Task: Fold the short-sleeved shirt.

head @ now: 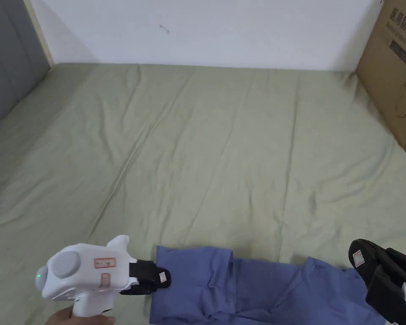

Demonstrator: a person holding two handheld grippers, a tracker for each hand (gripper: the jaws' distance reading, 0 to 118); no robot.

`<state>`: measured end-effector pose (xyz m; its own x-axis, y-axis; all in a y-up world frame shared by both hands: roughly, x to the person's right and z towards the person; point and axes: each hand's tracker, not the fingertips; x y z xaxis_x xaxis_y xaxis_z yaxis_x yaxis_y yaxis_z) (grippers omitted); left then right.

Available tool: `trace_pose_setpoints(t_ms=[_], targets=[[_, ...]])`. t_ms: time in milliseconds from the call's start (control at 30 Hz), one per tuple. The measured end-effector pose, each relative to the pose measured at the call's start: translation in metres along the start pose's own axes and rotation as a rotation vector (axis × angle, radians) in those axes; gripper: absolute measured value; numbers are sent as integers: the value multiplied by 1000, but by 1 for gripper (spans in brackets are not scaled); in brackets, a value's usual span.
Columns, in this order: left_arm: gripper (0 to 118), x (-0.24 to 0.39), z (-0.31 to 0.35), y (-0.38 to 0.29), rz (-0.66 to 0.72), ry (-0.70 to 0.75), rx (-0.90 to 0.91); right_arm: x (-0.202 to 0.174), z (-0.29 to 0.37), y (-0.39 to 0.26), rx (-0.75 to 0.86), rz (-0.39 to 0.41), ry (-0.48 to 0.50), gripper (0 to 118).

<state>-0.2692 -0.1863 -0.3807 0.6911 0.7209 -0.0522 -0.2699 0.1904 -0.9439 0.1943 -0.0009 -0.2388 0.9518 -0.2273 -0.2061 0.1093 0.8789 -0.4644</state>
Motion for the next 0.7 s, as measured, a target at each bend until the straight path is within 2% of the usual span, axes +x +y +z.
trace_pose_setpoints(t_ms=[67,167,433,467,600,700], targets=[[7,-9,14,0,29,-18,7,-3,0,1,2,4,2,2],[7,-17,45,7,8,28,18,-7,0,3,2,15,6,2],[7,-31,158,25,-40,351,103,-13,-5,1,-9,24,17,2],[7,-29,165,27,-54,344,114,-13,-7,0,-12,24,17,2],[7,17,159,28,-133,351,97,-15,-12,-2,-23,11,27,2],[7,61,122,28,-191,303,68,-14,-13,-3,-25,3,30,2]])
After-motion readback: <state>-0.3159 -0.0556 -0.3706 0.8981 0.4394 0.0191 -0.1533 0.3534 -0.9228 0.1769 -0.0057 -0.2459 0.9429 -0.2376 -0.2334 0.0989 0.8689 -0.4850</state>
